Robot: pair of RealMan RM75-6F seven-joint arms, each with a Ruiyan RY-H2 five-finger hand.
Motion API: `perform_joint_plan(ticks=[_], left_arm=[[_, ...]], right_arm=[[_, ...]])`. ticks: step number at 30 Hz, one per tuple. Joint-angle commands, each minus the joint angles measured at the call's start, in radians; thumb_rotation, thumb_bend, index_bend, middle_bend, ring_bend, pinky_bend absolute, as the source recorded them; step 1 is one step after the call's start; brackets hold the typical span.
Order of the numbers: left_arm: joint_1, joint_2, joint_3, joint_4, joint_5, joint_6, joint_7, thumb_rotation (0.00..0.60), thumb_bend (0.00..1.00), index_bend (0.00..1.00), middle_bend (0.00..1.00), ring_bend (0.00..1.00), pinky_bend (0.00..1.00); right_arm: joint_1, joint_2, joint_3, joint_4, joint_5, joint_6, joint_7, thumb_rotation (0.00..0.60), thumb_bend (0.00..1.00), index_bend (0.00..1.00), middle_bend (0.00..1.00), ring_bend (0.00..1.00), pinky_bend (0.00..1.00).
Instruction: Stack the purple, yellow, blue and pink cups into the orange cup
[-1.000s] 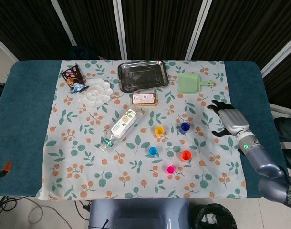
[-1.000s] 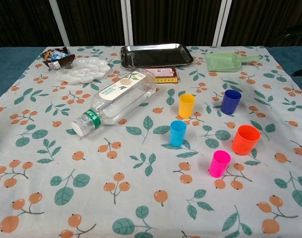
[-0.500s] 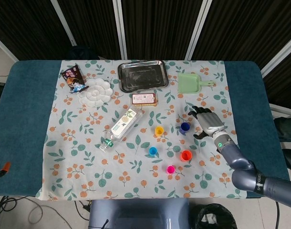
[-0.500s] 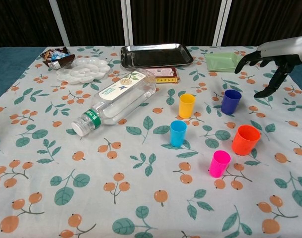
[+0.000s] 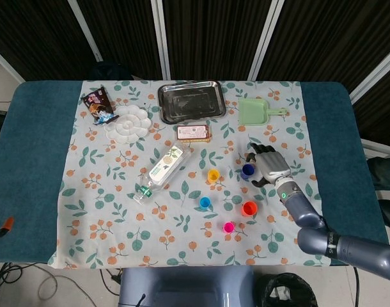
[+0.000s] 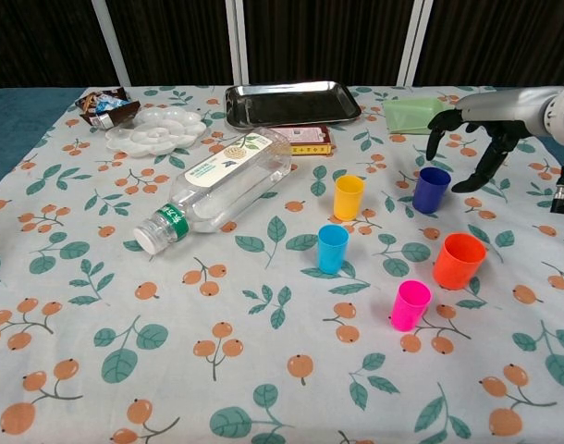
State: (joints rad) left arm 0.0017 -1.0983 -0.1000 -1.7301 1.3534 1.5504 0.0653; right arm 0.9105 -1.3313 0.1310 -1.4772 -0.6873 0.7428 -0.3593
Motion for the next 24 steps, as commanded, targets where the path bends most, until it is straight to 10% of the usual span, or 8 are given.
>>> perform_joint_plan(ticks=[1,24], left_arm=[[0.0,0.0,-0.001,0.001,-0.002,-0.001,-0.001,0.6,0.22,0.13,0.07,0.01,0.0],[0.0,0.002,-0.005,0.003,-0.013,-0.004,-0.01,0.6,0.22,0.13,0.07,0.01,0.0]], right_arm=[[0.006,-0.015,0.005,0.017,0.006,-0.001,0.006,0.6,0.36,0.33,0.0,0.06,0.09],[0.042,-0.071,0.005,0.087,0.046,-0.03,0.006,0.6,0.39,0.34,0.0,0.06,0.09]])
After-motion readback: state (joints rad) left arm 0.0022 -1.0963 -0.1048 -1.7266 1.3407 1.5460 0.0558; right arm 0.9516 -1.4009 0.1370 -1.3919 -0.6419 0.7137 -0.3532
